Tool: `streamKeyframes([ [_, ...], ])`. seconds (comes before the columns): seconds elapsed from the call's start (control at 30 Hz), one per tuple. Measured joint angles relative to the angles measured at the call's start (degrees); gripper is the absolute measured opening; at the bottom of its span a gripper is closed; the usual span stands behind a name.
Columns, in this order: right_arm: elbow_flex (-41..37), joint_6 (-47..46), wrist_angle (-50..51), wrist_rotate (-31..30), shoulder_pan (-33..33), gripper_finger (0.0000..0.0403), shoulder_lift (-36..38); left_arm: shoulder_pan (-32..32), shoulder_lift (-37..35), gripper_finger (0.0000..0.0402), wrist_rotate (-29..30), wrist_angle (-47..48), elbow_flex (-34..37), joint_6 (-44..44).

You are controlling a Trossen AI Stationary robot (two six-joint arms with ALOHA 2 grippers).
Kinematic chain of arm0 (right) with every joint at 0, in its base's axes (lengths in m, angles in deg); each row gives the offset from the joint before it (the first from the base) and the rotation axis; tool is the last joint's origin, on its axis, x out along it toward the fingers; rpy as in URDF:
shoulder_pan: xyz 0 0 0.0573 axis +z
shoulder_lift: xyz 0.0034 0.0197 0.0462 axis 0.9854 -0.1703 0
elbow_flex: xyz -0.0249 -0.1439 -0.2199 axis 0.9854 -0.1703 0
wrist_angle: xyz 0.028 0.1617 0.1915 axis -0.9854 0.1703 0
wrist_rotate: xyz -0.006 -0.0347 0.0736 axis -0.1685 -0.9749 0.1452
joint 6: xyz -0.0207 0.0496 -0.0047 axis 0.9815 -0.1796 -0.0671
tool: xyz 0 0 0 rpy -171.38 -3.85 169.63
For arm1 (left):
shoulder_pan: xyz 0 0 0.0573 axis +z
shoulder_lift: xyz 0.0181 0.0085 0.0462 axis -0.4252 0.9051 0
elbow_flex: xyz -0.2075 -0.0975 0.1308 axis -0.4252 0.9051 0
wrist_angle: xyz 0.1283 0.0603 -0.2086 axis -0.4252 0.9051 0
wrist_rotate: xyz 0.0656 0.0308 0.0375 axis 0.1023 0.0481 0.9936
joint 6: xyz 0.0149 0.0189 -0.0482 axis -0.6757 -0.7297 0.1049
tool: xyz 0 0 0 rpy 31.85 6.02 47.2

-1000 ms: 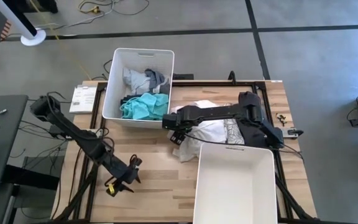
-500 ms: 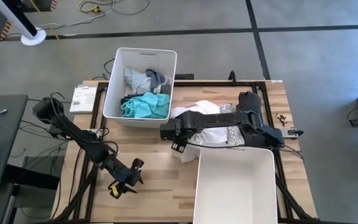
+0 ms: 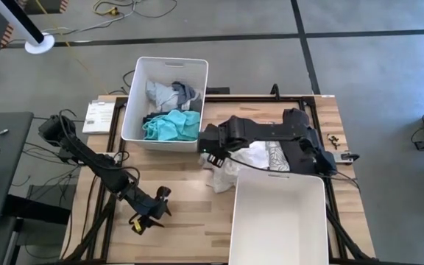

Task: Sort clothes
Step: Put the white dress into the bottom white laundry bin

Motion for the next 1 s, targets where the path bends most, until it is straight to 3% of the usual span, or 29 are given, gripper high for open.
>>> streamKeyframes([
  [0.4, -17.2, -2.9, -0.9, 4.4, -5.4, 0.0306, 0.8, 0.0, 0.0, 0.0212, 1.4, 0.0, 0.0, 0.3],
  [0.7, -29.1, -1.0, -15.2, 13.8, -6.4, 0.0306, 0.9, -0.4, 0.0, 0.0212, 1.4, 0.0, 0.0, 0.7],
  [1.0, -36.5, -1.8, -22.0, 13.9, -5.9, 0.0287, 1.2, -0.4, 0.0, 0.0212, 2.0, -0.1, 0.0, 0.5],
])
